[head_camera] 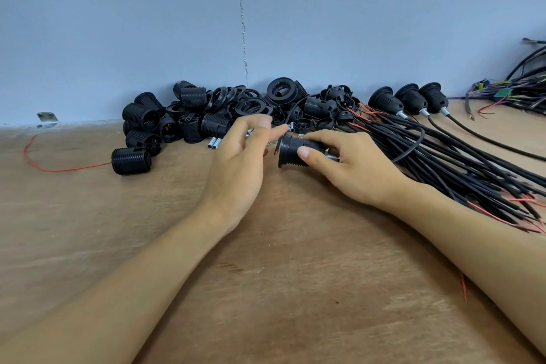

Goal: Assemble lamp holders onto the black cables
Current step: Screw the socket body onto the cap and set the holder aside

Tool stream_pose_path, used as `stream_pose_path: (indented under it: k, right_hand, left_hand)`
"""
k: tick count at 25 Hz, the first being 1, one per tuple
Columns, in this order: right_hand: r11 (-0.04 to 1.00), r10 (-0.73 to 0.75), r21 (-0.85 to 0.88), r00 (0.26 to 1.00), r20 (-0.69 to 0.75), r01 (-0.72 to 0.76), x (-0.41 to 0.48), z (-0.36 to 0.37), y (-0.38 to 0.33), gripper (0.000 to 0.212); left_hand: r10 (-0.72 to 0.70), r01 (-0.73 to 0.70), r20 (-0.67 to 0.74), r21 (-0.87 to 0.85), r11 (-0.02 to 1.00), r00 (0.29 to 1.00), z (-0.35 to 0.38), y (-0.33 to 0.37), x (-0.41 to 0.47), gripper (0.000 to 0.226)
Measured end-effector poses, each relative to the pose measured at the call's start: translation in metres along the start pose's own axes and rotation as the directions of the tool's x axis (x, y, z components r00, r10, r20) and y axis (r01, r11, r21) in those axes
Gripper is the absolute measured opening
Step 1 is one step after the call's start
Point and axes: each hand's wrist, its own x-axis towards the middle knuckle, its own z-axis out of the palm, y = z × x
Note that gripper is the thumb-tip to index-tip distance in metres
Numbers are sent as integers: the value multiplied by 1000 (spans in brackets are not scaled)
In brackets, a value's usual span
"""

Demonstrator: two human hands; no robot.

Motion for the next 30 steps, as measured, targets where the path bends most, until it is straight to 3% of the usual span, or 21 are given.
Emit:
stream_pose_path:
  k: [4,9,14,20,24,30]
  right_hand:
    - [999,51,-2,997,-57,-52,2,-2,2,28]
    - [998,15,66,997,-73,-11,1,-5,-2,25]
    - [996,-94,1,995,15,94,-1,1,-6,35]
    - [999,-33,3,997,-70,33,1,-2,1,27]
    - [995,2,97,996,-86,6,1,-3,-1,30]
    - [988,-15,152,999,-43,21,0,-7,-6,39]
  left_hand:
    - [60,-61,-94,-8,998,994,-1,-2,-3,18]
    - [-43,45,-61,24,999,997,2,-6,-3,16]
    - [-14,13,-21,-68,998,1000,2,2,2,29]
    - [10,-10,-13,14,1000,1000,-2,3,-5,43]
    - [-33,38,-67,68,997,997,-2,-2,-1,33]
    - [-50,49,-8,-33,998,999,3,2,-3,27]
